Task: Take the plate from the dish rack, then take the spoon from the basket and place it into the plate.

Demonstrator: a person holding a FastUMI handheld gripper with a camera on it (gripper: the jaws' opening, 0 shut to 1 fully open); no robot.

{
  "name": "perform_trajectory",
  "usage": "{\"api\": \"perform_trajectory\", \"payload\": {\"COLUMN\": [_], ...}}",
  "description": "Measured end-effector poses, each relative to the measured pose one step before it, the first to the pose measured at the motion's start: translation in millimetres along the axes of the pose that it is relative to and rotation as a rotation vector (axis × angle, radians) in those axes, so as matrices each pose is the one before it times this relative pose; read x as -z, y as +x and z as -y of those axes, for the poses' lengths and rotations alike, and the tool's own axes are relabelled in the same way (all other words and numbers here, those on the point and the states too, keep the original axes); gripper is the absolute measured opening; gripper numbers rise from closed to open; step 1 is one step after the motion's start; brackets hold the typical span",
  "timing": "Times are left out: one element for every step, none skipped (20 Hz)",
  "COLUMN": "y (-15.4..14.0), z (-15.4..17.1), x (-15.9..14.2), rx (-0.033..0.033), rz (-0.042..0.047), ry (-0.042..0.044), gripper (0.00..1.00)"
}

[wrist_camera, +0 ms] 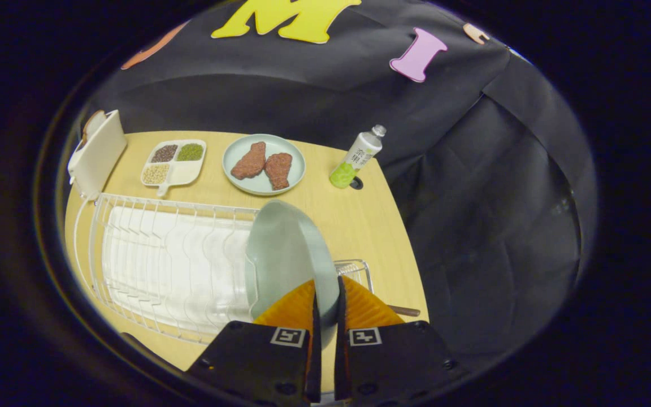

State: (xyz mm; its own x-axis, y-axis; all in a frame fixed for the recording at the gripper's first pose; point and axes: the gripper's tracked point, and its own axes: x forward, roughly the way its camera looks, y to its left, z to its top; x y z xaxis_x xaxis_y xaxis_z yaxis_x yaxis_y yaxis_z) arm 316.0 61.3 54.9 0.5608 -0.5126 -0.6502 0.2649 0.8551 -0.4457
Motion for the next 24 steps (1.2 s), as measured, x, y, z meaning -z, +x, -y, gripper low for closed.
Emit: {"api": "perform_trajectory", "payload": {"y": [-3.97, -4.11, -4.39, -2.57, -3.25, -5.84, -5.43, -5.91, -5.11, -5.8, -5.66, -6.67, -7.81, -7.86, -6.98, -8.25, -6.41, -8.44, -7.66, -6.97, -4.22, -1.36, -0.2, 2.61], "z": [-1.03, 0.31, -0.24, 1.05, 5.98, 3.58, 3.26, 4.32, 4.28, 2.3, -0.36, -1.6, -0.42, -1.18, -0.81, -2.39, -3.34, -4.59, -4.54, -4.77, -2.38, -1.8, 0.4, 2.93], "x": [-0.98, -0.37, -0.1, -0.69, -4.07, -1.87, -1.65, -0.15, 0.96, 2.0, 4.2, 5.73, 7.42, 6.42, 6.5, 7.1, 12.04, 14.12, 16.72, 16.26, 16.51, 16.39, 18.66, 16.35], "rx": [0.02877, 0.0291, 0.02365, 0.03008, 0.03738, 0.02636, 0.01317, 0.01271, 0.00095, -0.01059, -0.02159, -0.03537, -0.04386, -0.04922, -0.05292, -0.0563, -0.0579, -0.05924, -0.06143, -0.06259, -0.05617, -0.04538, -0.03035, -0.01873], "rz": [0.01407, 0.01126, 0.01265, 0.00966, 0.02745, 0.01541, 0.02129, 0.01444, 0.01309, 0.0054, -0.00066, -0.00306, -0.00555, -0.00144, 0.00144, 0.00355, -0.00196, -0.00943, -0.01416, -0.01548, -0.0191, -0.01545, -0.00933, -0.00631], "ry": [-0.0078, 0.00655, 0.00174, 0.00248, 0.00145, 0.00261, 0.00359, 0.00271, 0.00325, 0.00178, 0.00478, 0.00819, 0.00868, 0.00945, 0.01074, 0.0142, 0.02063, 0.02162, 0.02185, 0.0201, 0.01298, 0.00749, -0.00072, -0.00647], "gripper": [0.14, 0.14, 0.14, 0.14, 0.14, 0.14, 0.13, 0.13, 0.14, 0.13, 0.13, 0.14, 0.13, 0.14, 0.13, 0.13, 0.13, 0.14, 0.13, 0.13, 0.14, 0.14, 0.13, 0.14]}}
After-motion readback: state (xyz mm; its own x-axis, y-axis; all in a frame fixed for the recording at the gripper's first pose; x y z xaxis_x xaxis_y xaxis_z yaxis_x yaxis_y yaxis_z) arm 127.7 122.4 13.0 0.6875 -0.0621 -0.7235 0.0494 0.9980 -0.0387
